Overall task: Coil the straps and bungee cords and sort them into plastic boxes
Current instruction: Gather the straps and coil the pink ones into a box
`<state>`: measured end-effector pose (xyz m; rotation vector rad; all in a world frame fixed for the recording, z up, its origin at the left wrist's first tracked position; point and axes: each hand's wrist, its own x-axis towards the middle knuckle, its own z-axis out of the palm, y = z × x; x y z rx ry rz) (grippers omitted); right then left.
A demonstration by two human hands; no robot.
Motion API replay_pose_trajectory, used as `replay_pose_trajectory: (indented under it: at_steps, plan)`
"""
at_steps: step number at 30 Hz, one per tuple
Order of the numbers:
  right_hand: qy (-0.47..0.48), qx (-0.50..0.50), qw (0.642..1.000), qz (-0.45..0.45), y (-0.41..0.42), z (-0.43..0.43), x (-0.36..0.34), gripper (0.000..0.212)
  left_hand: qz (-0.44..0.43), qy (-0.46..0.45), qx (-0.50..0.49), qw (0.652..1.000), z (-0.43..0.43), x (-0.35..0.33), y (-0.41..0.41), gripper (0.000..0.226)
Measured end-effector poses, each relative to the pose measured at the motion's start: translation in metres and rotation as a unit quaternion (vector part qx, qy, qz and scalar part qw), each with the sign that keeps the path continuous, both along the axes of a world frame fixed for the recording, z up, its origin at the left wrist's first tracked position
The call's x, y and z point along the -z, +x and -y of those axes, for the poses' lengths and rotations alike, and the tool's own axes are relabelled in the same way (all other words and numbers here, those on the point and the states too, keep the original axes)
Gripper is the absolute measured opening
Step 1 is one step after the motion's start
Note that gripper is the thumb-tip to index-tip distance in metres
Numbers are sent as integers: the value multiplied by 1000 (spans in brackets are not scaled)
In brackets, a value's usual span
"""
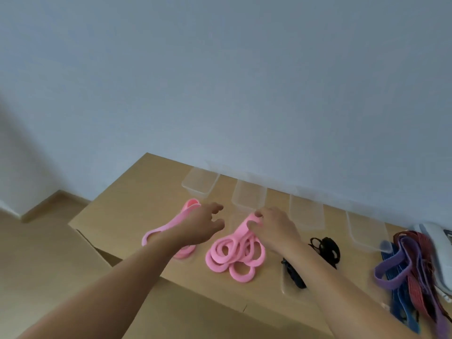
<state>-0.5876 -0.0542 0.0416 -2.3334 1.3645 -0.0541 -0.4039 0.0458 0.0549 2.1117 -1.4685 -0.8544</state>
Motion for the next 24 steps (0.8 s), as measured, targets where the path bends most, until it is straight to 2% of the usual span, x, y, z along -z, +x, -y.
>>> replay_pose_trajectory:
  at_steps: [4,8,15,19,22,24]
  plan:
    - [9,-18,999,44,57,-32,-2,43,-52,-36,-77,995,-42,0,57,47]
    - [48,-24,997,58,92,-51,14,35,-80,-24,-117,990,-68,13,100,44]
    - [113,55,989,75,131,-39,51,21,-100,17,-139,985,-62,37,128,41]
    - [159,85,982,49,158,-12,72,32,-96,48,-128,986,-45,31,135,42]
    - [197,103,974,53,173,3,89,45,-72,65,-107,990,-28,27,144,44]
    - [217,115,967,62,176,7,97,47,-62,67,-100,991,-16,24,148,44]
